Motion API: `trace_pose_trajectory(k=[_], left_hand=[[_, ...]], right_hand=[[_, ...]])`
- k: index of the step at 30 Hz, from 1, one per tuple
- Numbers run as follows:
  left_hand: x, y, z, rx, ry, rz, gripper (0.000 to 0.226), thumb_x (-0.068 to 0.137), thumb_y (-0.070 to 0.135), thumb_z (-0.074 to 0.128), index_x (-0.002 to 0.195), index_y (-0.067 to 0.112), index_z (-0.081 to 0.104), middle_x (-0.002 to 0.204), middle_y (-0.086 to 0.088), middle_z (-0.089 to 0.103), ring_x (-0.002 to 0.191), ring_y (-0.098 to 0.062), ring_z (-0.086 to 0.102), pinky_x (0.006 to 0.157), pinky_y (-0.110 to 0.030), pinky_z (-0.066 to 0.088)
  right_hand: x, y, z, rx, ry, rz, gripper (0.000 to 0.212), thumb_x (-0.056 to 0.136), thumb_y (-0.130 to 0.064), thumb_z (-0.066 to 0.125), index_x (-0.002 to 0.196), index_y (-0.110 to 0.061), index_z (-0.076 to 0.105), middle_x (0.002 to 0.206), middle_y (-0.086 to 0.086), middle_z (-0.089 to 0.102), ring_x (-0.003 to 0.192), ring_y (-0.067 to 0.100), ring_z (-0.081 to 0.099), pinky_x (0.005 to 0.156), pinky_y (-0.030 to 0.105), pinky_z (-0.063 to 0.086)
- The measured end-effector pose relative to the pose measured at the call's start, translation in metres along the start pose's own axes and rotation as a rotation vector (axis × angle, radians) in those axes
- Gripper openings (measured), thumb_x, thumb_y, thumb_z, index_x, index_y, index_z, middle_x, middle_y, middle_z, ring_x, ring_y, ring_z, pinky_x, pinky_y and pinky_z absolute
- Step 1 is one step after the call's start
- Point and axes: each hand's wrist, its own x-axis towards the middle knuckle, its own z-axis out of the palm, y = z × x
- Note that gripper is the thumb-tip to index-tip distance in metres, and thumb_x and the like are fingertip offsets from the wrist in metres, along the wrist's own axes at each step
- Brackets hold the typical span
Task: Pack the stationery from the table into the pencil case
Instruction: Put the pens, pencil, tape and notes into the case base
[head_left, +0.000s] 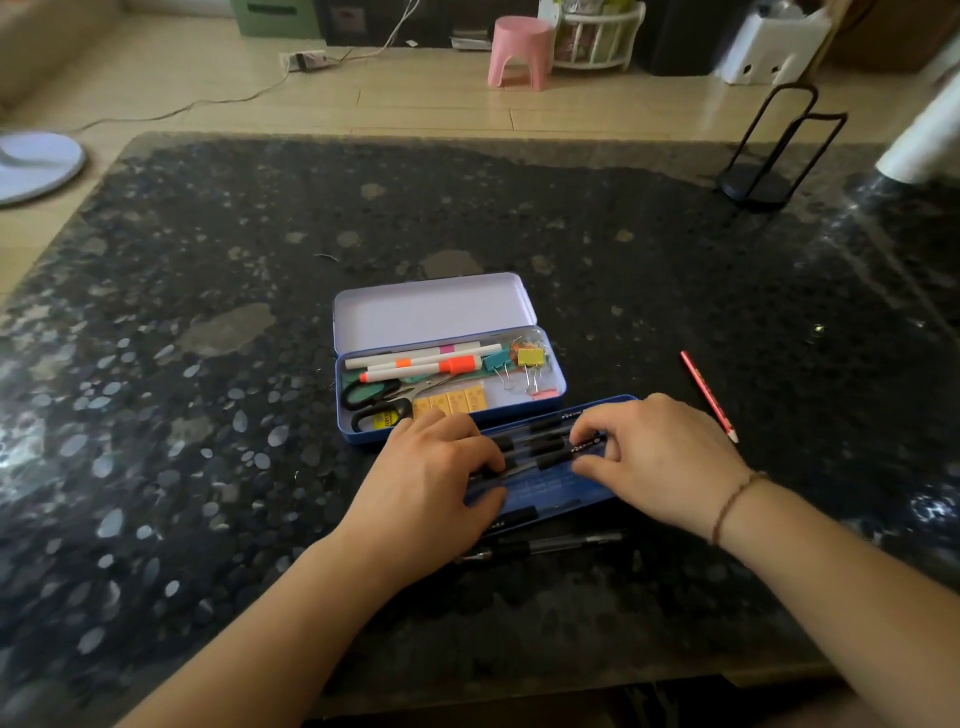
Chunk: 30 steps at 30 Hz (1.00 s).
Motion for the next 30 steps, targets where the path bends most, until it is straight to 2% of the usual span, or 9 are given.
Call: trace_pose_trajectory(k=[4,8,11,18,23,26,30], left_hand=[[0.000,0.000,0.000,0.027,0.003,-0.001,0.019,0.075,0.035,0.073,0.092,0.030,0.068,0.090,0.013,0.059,0.087,-0.013,0.051,0.078,-0.039,0.048],[0.001,-0.001,0.001,0.009,0.007,-0.019,0.016,0.074,0.034,0.073,0.088,0.029,0.068,0.090,0.013,0.057,0.088,-0.012,0.051,0.077,-0.040,0.049],[0.001,-0.002,0.000,0.020,-0.008,-0.001,0.018,0.074,0.036,0.073,0.090,0.030,0.067,0.093,0.012,0.056,0.090,-0.012,0.051,0.077,-0.038,0.049],[0.001,-0.003,0.000,0.050,-0.033,0.033,0.018,0.074,0.035,0.071,0.090,0.030,0.065,0.096,0.011,0.056,0.091,-0.013,0.052,0.076,-0.037,0.048],[0.002,-0.006,-0.012,-0.101,-0.091,0.057,0.014,0.077,0.032,0.070,0.090,0.034,0.067,0.094,0.016,0.055,0.091,-0.007,0.051,0.079,-0.035,0.050],[0.001,-0.013,-0.022,-0.179,-0.196,0.094,0.012,0.079,0.030,0.069,0.089,0.037,0.069,0.086,0.019,0.055,0.087,-0.004,0.052,0.076,-0.029,0.050],[0.001,-0.013,-0.025,-0.147,-0.266,0.162,0.014,0.079,0.036,0.072,0.093,0.039,0.072,0.079,0.021,0.051,0.082,-0.004,0.049,0.073,-0.027,0.048]], right_hand=[[0.003,-0.003,0.005,-0.034,0.056,-0.023,0.014,0.086,-0.045,0.061,0.098,-0.039,0.059,0.063,-0.014,0.056,0.066,0.003,0.057,0.054,0.025,0.043],[0.004,0.002,-0.004,-0.050,0.048,0.005,0.011,0.083,-0.046,0.065,0.086,-0.042,0.055,0.064,-0.014,0.060,0.069,0.003,0.059,0.059,0.027,0.049],[0.003,0.005,-0.008,-0.096,0.000,0.002,0.008,0.083,-0.049,0.064,0.087,-0.043,0.063,0.066,-0.015,0.059,0.069,0.002,0.056,0.064,0.029,0.052],[0.002,0.001,-0.010,-0.122,-0.053,-0.001,0.014,0.084,-0.049,0.064,0.083,-0.038,0.056,0.071,-0.014,0.060,0.069,0.001,0.056,0.063,0.027,0.049],[-0.003,0.007,-0.016,-0.110,-0.039,0.042,0.017,0.084,-0.050,0.062,0.076,-0.038,0.055,0.073,-0.015,0.061,0.071,0.000,0.056,0.065,0.027,0.049],[-0.008,0.014,-0.023,-0.085,-0.117,0.068,0.015,0.082,-0.050,0.065,0.074,-0.038,0.062,0.084,-0.017,0.064,0.081,0.001,0.059,0.077,0.033,0.054],[-0.012,0.015,-0.022,-0.055,-0.280,0.055,0.006,0.084,-0.047,0.065,0.084,-0.041,0.066,0.092,-0.020,0.065,0.088,-0.001,0.059,0.084,0.030,0.053]])
